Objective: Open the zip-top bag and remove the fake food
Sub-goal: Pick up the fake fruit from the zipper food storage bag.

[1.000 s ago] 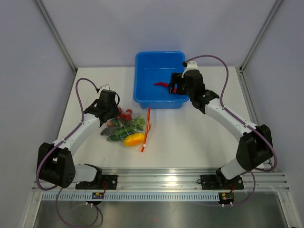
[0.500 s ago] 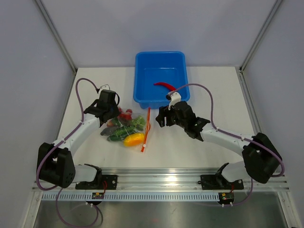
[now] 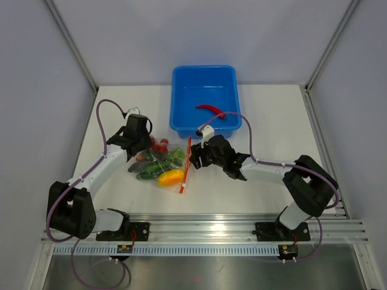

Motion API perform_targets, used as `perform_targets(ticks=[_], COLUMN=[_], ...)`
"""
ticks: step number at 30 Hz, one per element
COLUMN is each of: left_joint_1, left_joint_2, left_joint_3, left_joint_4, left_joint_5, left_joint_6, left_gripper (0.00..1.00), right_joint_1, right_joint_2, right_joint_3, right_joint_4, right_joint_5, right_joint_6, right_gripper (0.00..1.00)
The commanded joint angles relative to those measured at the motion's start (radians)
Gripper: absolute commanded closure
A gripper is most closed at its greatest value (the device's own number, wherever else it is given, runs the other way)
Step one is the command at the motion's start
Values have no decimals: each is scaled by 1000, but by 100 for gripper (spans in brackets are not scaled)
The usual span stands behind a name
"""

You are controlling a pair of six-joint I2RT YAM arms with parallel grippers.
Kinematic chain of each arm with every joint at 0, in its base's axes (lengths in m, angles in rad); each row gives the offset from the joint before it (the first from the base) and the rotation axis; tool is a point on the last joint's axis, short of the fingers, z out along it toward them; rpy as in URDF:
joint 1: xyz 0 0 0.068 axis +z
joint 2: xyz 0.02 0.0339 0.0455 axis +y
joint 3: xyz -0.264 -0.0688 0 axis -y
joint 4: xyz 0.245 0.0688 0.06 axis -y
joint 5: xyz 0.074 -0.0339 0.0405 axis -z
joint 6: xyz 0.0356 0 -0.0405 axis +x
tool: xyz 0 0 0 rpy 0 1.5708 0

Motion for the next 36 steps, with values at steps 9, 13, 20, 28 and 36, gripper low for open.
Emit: perform_targets(ticks=[9, 13, 20, 28, 36], left_joint_1=[3, 3, 3, 3, 3], left_joint_2=[6, 11, 19, 37, 40], left_joint_3=[3, 6, 7, 17, 17], left_joint_4=[31, 27, 27, 25, 24], left_joint_5=[-19, -20, -14, -5, 6], left_joint_6=[8, 8, 10, 13, 11], left_gripper=[100, 100, 100, 100, 100], right_joint_1=[92, 118, 140, 182, 232], right_joint_2=[110, 96, 121, 156, 193], right_joint_3=[91, 70, 86, 126, 169], right_joint_4=[61, 114, 100, 54, 3], right_joint_5=[-56, -128, -214, -259, -233], right_joint_6=[-140, -171, -234, -289, -341], right_gripper=[32, 31, 27, 27, 27])
